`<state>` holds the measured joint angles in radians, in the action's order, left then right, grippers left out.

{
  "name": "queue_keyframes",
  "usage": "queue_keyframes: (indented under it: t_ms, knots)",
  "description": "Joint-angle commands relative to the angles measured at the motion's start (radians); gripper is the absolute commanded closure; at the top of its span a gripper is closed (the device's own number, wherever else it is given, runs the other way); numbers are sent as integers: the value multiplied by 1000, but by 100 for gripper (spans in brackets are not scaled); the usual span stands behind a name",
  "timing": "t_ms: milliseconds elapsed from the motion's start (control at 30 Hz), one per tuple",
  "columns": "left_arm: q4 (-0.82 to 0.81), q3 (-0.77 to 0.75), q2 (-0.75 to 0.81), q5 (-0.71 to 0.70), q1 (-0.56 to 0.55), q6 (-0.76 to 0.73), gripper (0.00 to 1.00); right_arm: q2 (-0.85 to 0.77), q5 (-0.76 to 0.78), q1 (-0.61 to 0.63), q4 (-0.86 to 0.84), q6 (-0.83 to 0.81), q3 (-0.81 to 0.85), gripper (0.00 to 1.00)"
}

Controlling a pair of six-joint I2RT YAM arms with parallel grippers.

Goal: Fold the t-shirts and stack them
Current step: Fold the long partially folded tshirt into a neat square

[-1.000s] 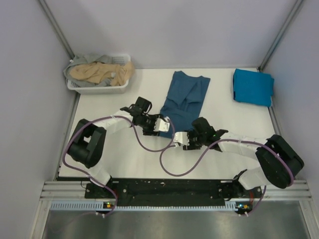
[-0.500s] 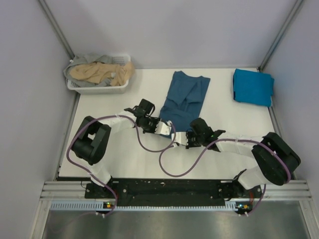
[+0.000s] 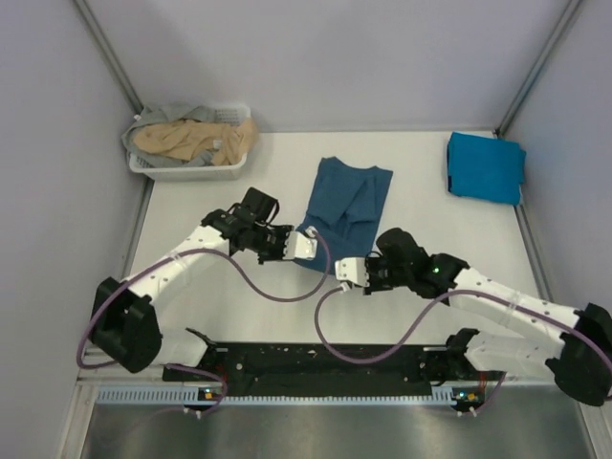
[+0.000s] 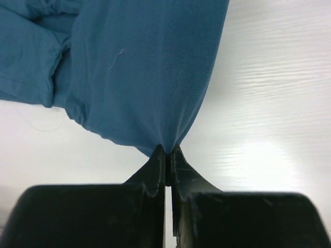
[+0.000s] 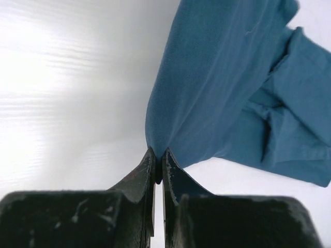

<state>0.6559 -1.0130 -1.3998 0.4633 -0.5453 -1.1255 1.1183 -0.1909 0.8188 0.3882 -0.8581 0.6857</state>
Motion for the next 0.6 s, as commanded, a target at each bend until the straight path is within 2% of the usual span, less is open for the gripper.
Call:
queue_keyframes:
  t_ms: [0, 133, 300, 433, 567]
  knots:
    - [322, -55, 94, 58, 2, 95, 100, -155, -73, 74, 263, 82, 86, 100]
    - [516, -137, 168, 110, 2, 121, 100, -251, -183, 98, 324, 165, 143, 100]
    - [538, -252, 159, 117, 4, 216, 100, -275, -214, 88, 302, 189, 167, 100]
    - [414, -292, 105, 48, 5, 299, 100, -223, -277, -70, 256, 229, 169, 100]
    - [318, -349, -17, 11, 27, 342, 100, -163, -341, -291, 98, 298, 135, 100]
